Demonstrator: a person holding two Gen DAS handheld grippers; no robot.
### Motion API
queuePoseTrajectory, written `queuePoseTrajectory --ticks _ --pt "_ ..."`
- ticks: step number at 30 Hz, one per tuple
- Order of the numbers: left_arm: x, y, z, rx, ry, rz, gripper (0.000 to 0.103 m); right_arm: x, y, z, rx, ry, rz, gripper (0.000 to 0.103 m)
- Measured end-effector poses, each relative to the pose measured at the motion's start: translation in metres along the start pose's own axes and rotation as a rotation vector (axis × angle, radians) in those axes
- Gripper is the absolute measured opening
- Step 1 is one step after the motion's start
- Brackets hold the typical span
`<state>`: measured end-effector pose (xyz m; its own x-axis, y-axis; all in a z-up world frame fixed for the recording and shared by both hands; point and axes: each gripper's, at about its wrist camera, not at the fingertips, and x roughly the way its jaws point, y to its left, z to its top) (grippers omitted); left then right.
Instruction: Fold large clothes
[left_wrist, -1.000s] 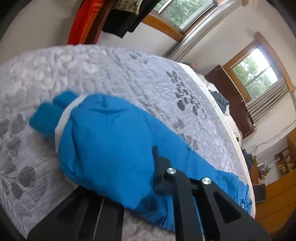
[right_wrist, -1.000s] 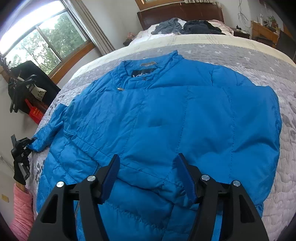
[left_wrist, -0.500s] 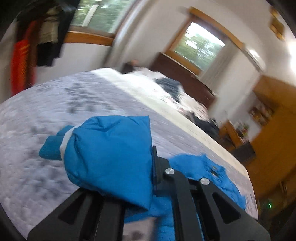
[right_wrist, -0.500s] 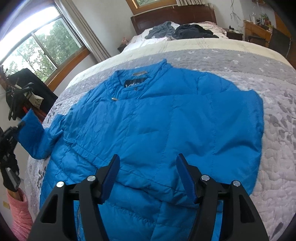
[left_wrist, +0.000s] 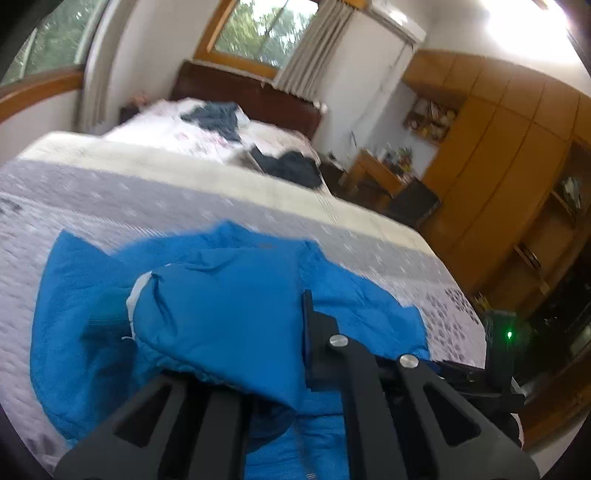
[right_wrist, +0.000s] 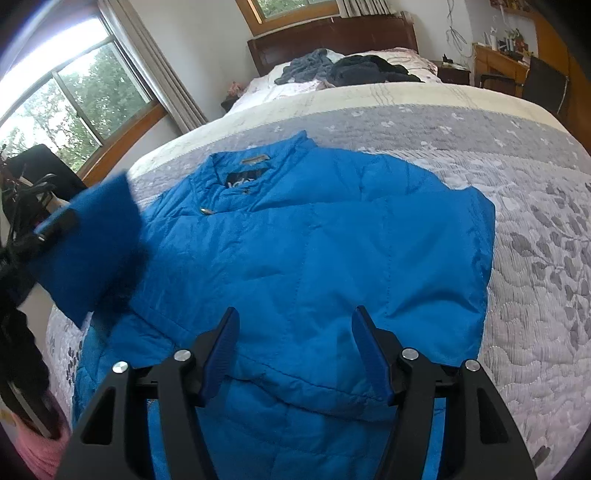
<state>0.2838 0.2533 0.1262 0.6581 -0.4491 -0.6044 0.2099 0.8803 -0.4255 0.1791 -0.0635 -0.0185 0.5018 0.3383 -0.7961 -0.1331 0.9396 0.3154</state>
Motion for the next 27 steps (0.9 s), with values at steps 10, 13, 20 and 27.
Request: queuePoseTrajectory --ticks 10,13,20,27 --pt "0.06 -0.002 -0.039 0.023 0.147 -0.009 0.008 0.017 -0.006 -0.002 0.004 0.04 -0.015 0.064" --pt "0.052 -0.002 -0.043 0.041 0.212 -0.064 0.025 0.017 -0.008 -0.002 0.011 0.042 -0.009 0.064" --pt "-0.011 0.022 -0.067 0.149 0.233 -0.103 0.057 0.006 -0.003 -0.001 0.027 0.033 0.027 0.064" --pt "-0.045 0.103 -0.041 0.05 0.087 0.114 0.057 -0.001 0.047 0.013 0.025 0.089 0.199 0.071"
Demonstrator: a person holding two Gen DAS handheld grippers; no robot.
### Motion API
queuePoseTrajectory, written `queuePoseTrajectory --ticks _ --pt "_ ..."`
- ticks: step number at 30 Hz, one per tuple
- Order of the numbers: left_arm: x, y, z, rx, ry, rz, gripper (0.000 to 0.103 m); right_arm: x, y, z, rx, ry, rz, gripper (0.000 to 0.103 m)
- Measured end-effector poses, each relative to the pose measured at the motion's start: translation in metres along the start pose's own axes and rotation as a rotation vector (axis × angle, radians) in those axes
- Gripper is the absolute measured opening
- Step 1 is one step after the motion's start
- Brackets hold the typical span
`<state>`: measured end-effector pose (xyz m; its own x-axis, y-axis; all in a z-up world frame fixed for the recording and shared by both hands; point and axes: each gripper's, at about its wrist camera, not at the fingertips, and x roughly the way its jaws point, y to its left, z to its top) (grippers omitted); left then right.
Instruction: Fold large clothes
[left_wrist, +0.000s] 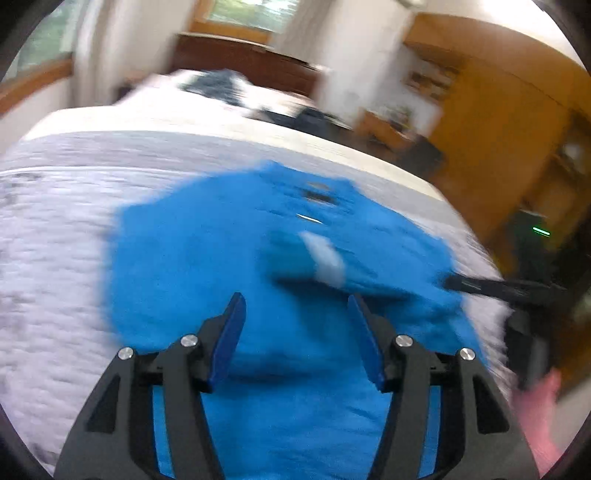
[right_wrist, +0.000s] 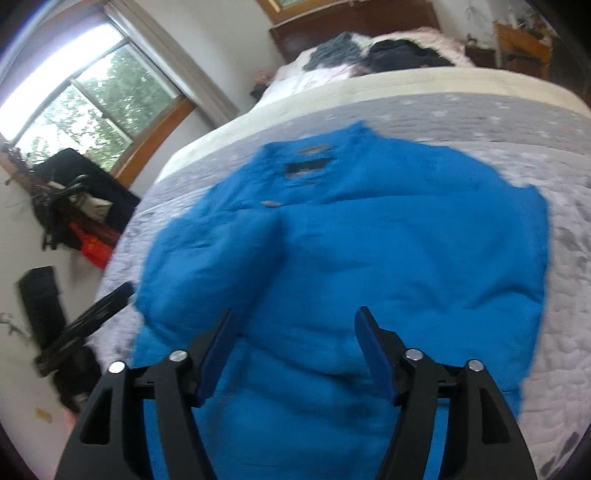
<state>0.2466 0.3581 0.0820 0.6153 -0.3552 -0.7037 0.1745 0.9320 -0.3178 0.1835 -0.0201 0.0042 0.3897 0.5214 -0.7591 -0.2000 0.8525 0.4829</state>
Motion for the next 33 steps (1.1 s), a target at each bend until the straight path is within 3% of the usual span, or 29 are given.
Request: queuePoseTrajectory --ticks 3,8,10,12,15,17,21,28,30,33 --pt "0.021 0.022 -0.003 -0.016 0.036 0.092 0.056 0.017 0.021 0.012 0.005 0.056 0.048 0.073" --pt "0.044 0.03 -0.013 0.008 0.056 0.098 0.056 0.061 0.041 0.029 0.056 0.137 0.032 0.073" --pt "0.043 0.028 -0.013 0.023 0.055 0.103 0.056 0.078 0.044 0.03 0.065 0.166 0.015 0.065" --pt "0.041 0.032 -0.01 0.001 0.052 0.083 0.056 0.084 0.047 0.028 0.046 0.166 -0.029 0.046" --pt "0.03 0.038 -0.005 -0.037 0.035 0.065 0.054 0.077 0.052 0.028 0.009 0.146 -0.049 0.026" --pt "0.019 0.035 0.001 -0.053 0.003 0.036 0.054 0.057 0.054 0.033 -0.006 0.106 -0.026 0.023" --pt "0.009 0.025 0.015 -0.083 -0.033 -0.031 0.054 0.024 0.042 0.045 -0.011 0.015 0.008 0.022" --pt "0.069 0.012 0.015 -0.073 0.076 -0.013 0.053 0.055 -0.026 0.033 0.14 0.083 0.015 0.025" --pt "0.077 0.012 0.012 -0.042 0.079 0.0 0.053 0.058 -0.039 0.03 0.171 0.089 0.046 0.032" --pt "0.074 0.01 0.01 -0.028 0.072 -0.002 0.053 0.051 -0.036 0.028 0.142 0.081 0.004 0.042"
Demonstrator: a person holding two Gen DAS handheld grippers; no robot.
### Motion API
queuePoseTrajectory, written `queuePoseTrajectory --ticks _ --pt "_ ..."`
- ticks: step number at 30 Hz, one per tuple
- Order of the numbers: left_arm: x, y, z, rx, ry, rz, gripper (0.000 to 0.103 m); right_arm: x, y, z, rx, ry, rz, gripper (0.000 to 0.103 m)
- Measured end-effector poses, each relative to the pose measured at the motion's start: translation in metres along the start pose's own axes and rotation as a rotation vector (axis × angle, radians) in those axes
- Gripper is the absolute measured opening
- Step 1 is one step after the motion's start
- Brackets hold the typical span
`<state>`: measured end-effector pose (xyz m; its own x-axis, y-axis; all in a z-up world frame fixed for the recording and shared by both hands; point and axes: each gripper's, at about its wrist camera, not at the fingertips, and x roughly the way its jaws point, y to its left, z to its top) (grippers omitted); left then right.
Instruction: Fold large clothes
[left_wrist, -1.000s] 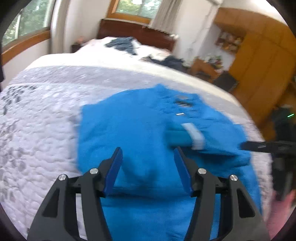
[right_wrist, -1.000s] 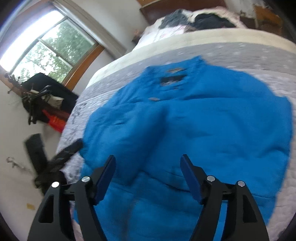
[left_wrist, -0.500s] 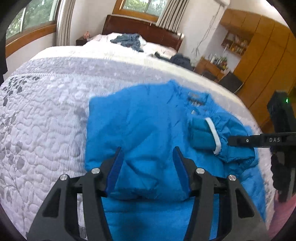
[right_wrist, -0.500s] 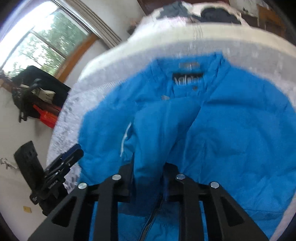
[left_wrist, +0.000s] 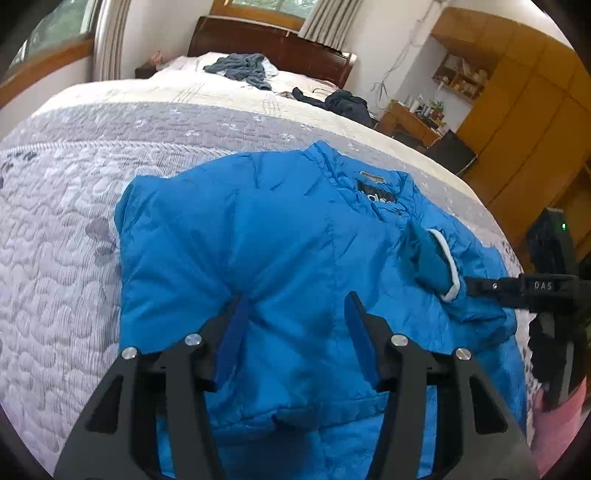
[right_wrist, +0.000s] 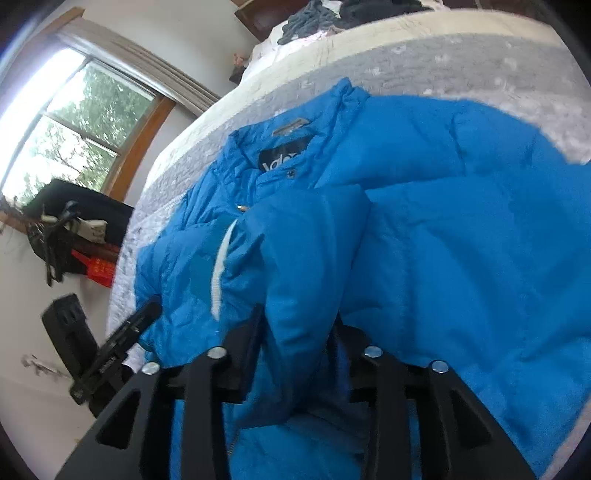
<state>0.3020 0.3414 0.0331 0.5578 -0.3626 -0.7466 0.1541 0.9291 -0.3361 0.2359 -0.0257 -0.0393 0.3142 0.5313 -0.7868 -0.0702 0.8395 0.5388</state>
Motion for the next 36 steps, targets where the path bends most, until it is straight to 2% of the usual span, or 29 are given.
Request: queuePoseTrajectory --ticks 4,6,8,11,15,17,18,20,21,23,27,30,33,36 --pt "-0.012 0.004 0.001 -0.051 -0.007 -0.021 0.054 -0.031 0.031 -0.003 -0.113 -0.095 -0.166 0.045" --pt "-0.019 0.001 0.002 -0.042 -0.024 0.013 0.058 -0.04 0.058 -0.006 -0.202 -0.127 -0.244 0.051" --pt "-0.023 -0.002 0.004 -0.027 -0.036 0.048 0.06 -0.032 0.08 -0.007 -0.279 -0.119 -0.294 0.057" --pt "-0.022 0.0 0.003 -0.022 -0.027 0.06 0.062 -0.005 0.113 -0.013 -0.398 -0.083 -0.39 0.068" --pt "-0.012 0.009 0.002 -0.036 -0.003 0.053 0.062 0.034 0.128 -0.015 -0.451 -0.035 -0.487 0.071" --pt "-0.01 0.012 0.001 -0.039 -0.001 0.043 0.063 0.048 0.126 -0.014 -0.458 -0.032 -0.558 0.071" --pt "-0.01 0.014 0.001 -0.046 -0.001 0.035 0.063 0.053 0.123 -0.012 -0.462 -0.034 -0.599 0.065" --pt "-0.008 0.016 0.0 -0.058 -0.001 0.023 0.063 0.054 0.117 -0.009 -0.451 -0.047 -0.627 0.047" --pt "-0.008 0.017 0.0 -0.061 0.0 0.017 0.063 0.05 0.113 -0.008 -0.432 -0.053 -0.609 0.039" --pt "-0.007 0.018 -0.001 -0.062 -0.001 0.012 0.063 0.033 0.102 -0.005 -0.373 -0.067 -0.52 0.031" --pt "-0.006 0.017 -0.003 -0.054 -0.002 0.026 0.063 -0.018 0.07 -0.004 -0.226 -0.118 -0.318 0.027" --pt "-0.005 0.017 -0.004 -0.048 -0.004 0.032 0.063 -0.049 0.043 -0.007 -0.135 -0.146 -0.218 0.026" --pt "-0.004 0.015 -0.005 -0.04 -0.006 0.044 0.063 -0.072 0.012 -0.013 -0.061 -0.169 -0.186 0.026" --pt "-0.004 0.013 -0.005 -0.031 -0.008 0.06 0.063 -0.086 -0.024 -0.019 0.016 -0.174 -0.243 0.026"
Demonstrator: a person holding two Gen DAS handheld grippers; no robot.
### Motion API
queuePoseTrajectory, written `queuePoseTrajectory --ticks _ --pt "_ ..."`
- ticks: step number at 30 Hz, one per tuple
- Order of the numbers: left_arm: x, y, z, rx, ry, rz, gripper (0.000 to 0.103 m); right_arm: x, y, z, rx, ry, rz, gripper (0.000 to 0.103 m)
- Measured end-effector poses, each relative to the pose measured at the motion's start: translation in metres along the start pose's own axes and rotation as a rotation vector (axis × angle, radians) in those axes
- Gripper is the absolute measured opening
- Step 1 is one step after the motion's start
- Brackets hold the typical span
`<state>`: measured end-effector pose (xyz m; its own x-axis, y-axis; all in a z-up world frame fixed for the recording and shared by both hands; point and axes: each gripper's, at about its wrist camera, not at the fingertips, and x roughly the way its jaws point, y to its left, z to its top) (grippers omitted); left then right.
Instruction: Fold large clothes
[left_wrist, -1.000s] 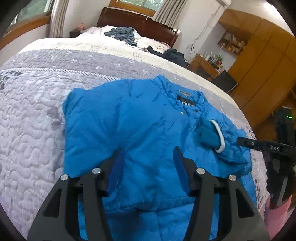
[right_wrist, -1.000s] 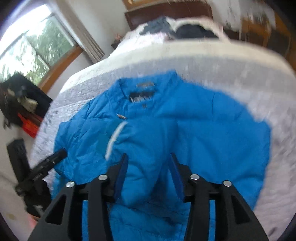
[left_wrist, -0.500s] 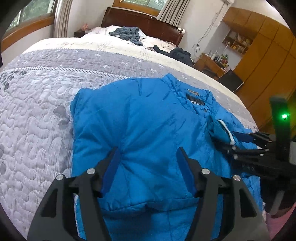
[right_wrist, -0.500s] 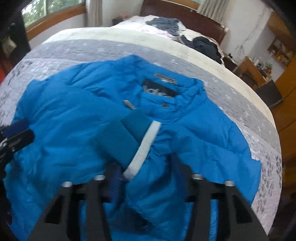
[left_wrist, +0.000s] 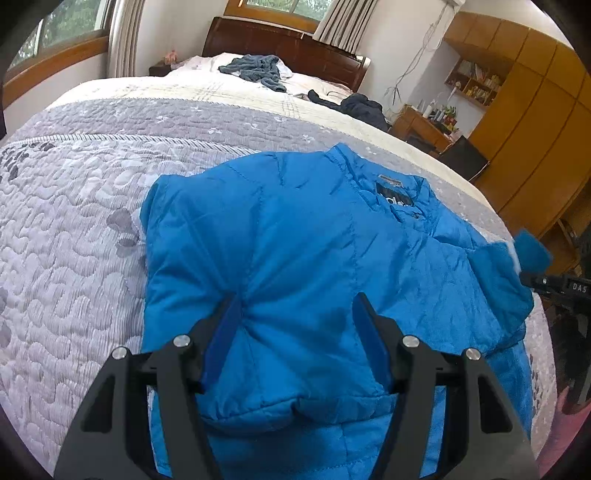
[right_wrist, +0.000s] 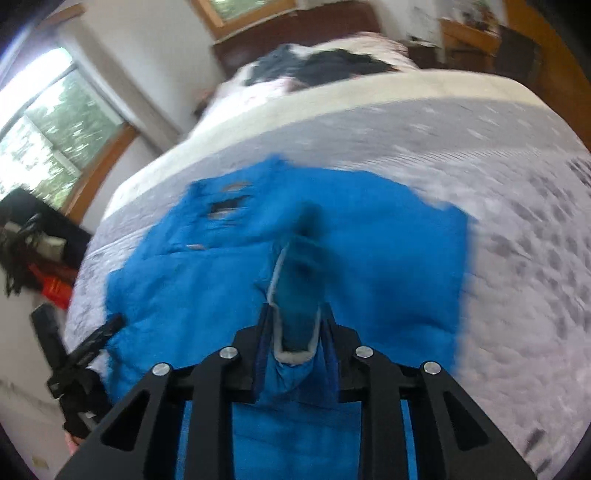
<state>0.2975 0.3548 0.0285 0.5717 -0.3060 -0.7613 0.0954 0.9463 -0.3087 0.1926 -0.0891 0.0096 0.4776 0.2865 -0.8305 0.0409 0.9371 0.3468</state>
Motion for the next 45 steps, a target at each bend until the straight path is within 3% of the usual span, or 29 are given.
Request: queuePoseTrajectory --ticks 3,6,10,15,18,20,22,29,31,33,39,45 --pt "-0.001 -0.002 0.0 0.006 0.0 0.008 0.063 0.001 -0.031 -0.007 0.064 0.035 -0.008 0.027" --pt "-0.01 -0.005 0.004 -0.012 -0.005 0.014 0.062 -0.019 -0.037 -0.01 0.048 -0.051 -0.086 0.029" --pt "-0.021 -0.033 0.006 0.048 -0.023 -0.01 0.063 -0.039 -0.01 -0.005 -0.051 -0.139 -0.076 0.03" --pt "-0.003 -0.058 -0.002 0.102 0.034 -0.02 0.064 -0.008 0.018 -0.006 -0.121 -0.045 0.007 0.029" --pt "0.006 -0.052 -0.008 0.113 0.049 -0.009 0.063 0.008 0.003 -0.01 -0.107 -0.029 -0.082 0.029" --pt "0.008 -0.047 -0.01 0.114 0.048 -0.027 0.063 0.018 -0.018 -0.013 -0.056 -0.001 -0.025 0.029" --pt "0.01 -0.045 -0.01 0.1 0.053 -0.033 0.063 0.022 -0.031 -0.017 -0.03 -0.005 0.037 0.029" --pt "0.0 -0.044 -0.011 0.073 0.062 -0.025 0.062 0.014 -0.03 -0.023 -0.034 -0.036 0.04 0.03" --pt "-0.02 -0.04 -0.014 0.061 0.055 -0.021 0.062 -0.007 -0.032 -0.033 -0.044 -0.059 0.066 0.035" --pt "-0.044 -0.036 -0.022 0.084 0.042 -0.019 0.063 -0.024 -0.03 -0.044 -0.071 -0.073 0.091 0.046" --pt "-0.115 -0.002 -0.078 0.1 0.067 -0.021 0.072 -0.074 -0.041 -0.115 -0.147 -0.054 0.132 0.063" --pt "-0.163 0.035 -0.146 0.024 0.114 -0.004 0.073 -0.107 -0.063 -0.194 -0.129 -0.034 0.134 0.068"
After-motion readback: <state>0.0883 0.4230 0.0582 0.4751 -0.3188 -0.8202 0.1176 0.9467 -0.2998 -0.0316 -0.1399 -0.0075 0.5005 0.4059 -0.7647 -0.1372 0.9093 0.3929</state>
